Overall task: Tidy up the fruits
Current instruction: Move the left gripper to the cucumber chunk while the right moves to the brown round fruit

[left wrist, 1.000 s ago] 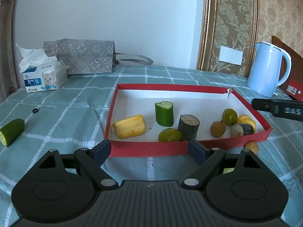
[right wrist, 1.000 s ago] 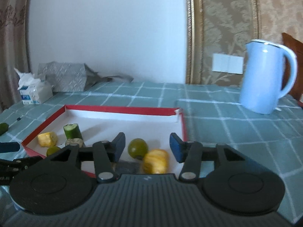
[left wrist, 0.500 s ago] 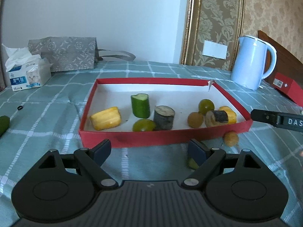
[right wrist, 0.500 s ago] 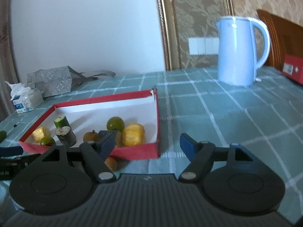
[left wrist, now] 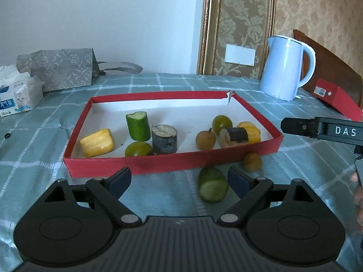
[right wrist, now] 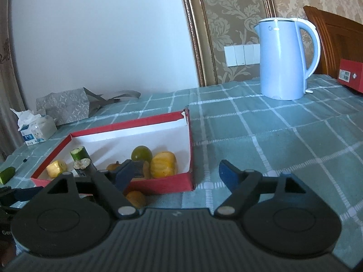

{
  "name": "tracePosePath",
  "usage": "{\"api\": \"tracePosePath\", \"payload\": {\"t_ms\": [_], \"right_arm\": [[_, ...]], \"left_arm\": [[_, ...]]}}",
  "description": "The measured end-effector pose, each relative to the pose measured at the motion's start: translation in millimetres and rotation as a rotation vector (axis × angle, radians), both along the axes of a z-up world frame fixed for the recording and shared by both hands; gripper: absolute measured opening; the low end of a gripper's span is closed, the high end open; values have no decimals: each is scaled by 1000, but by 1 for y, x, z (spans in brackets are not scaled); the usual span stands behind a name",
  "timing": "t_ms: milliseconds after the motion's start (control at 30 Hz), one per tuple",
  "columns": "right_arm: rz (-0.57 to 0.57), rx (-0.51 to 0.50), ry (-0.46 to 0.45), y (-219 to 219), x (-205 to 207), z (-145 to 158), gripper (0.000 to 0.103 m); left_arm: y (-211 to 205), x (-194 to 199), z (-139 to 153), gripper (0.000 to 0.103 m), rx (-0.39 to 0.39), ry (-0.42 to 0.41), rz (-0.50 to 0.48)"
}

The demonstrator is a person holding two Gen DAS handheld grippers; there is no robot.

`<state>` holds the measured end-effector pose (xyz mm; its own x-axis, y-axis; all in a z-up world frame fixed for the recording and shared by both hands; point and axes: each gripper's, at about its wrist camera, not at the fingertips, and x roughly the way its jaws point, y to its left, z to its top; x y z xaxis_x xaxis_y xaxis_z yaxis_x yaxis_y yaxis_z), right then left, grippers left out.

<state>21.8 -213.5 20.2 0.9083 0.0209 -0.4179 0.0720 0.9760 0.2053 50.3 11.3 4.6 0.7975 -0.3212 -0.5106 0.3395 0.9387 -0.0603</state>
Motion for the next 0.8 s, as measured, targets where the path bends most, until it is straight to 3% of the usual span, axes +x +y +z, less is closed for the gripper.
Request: {"api": "tracePosePath", "payload": {"t_ms": [433, 533, 700, 800], "right_arm": [[5, -10, -20, 2, -4, 3, 81], [6, -16, -21, 3, -4, 3, 81], [6, -16, -18, 4, -4, 3, 81], [4, -22, -14, 4, -3, 2, 81]], "left_arm": [[-23, 9, -13, 91, 78, 61, -10], [-24, 11, -15, 72, 74, 83, -26], [-32, 10, -17, 56, 115, 64, -39], [-33, 9, -16, 39, 115, 58, -50]]}}
